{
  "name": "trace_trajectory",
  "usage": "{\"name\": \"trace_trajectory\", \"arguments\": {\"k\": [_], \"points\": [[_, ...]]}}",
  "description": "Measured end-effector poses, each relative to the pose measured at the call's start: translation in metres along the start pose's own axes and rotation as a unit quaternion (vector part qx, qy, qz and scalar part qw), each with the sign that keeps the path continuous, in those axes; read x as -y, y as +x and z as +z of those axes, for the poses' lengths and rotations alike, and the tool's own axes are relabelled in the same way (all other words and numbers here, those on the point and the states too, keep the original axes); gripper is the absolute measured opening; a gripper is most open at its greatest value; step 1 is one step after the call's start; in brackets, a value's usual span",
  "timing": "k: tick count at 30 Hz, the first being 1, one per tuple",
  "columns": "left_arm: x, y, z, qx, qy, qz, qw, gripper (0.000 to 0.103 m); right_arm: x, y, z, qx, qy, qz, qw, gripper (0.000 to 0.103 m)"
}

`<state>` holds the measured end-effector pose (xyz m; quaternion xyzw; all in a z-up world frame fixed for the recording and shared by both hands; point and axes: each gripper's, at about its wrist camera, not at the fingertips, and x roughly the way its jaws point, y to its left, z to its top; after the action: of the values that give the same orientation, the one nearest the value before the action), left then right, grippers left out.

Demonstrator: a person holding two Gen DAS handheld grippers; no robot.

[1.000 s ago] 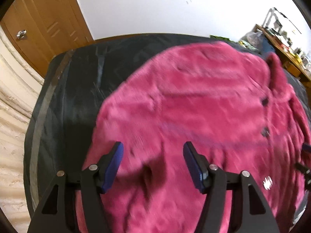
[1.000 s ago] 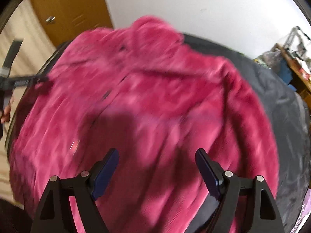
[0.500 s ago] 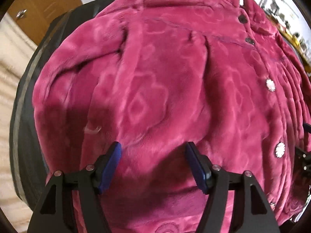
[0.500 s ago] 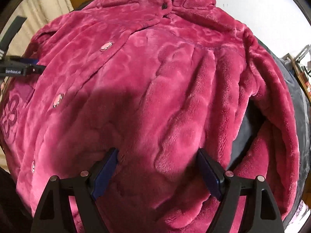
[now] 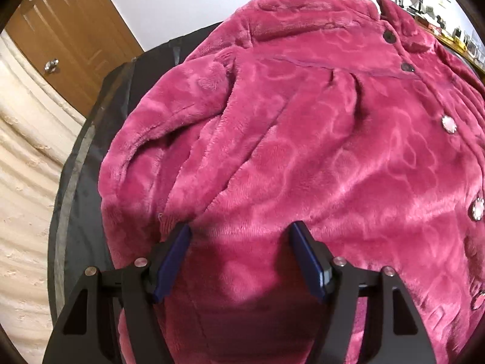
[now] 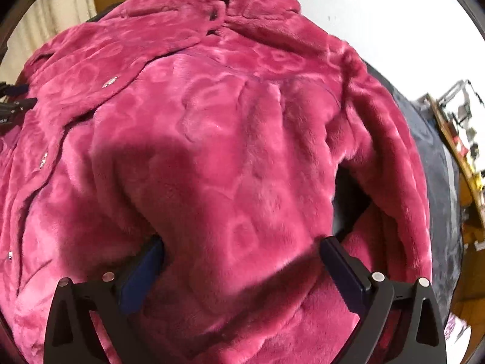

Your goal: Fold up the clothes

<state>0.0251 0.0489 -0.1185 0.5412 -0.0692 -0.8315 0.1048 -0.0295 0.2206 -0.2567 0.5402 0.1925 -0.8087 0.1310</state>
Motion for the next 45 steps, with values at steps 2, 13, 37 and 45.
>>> {"name": "trace_trajectory", "arguments": {"k": [2, 13, 37, 45], "points": [[0.002, 0.002, 0.000, -0.004, 0.011, 0.007, 0.9999, 0.073, 0.008, -0.006, -0.014, 0.002, 0.022, -0.001, 1.000, 0.101], [0.042, -0.035, -0.033, -0.008, 0.024, -0.022, 0.9994, 0.073, 0.053, -0.033, -0.091, 0.007, 0.140, -0.008, 0.990, 0.101], [0.045, -0.064, -0.109, -0.032, -0.046, -0.030, 0.9980, 0.073, 0.153, -0.075, -0.121, 0.016, 0.192, -0.099, 0.976, 0.101], [0.063, -0.079, -0.109, -0.033, -0.026, -0.027, 0.9987, 0.073, 0.015, -0.088, -0.135, 0.027, 0.120, 0.203, 0.971, 0.101]]}}
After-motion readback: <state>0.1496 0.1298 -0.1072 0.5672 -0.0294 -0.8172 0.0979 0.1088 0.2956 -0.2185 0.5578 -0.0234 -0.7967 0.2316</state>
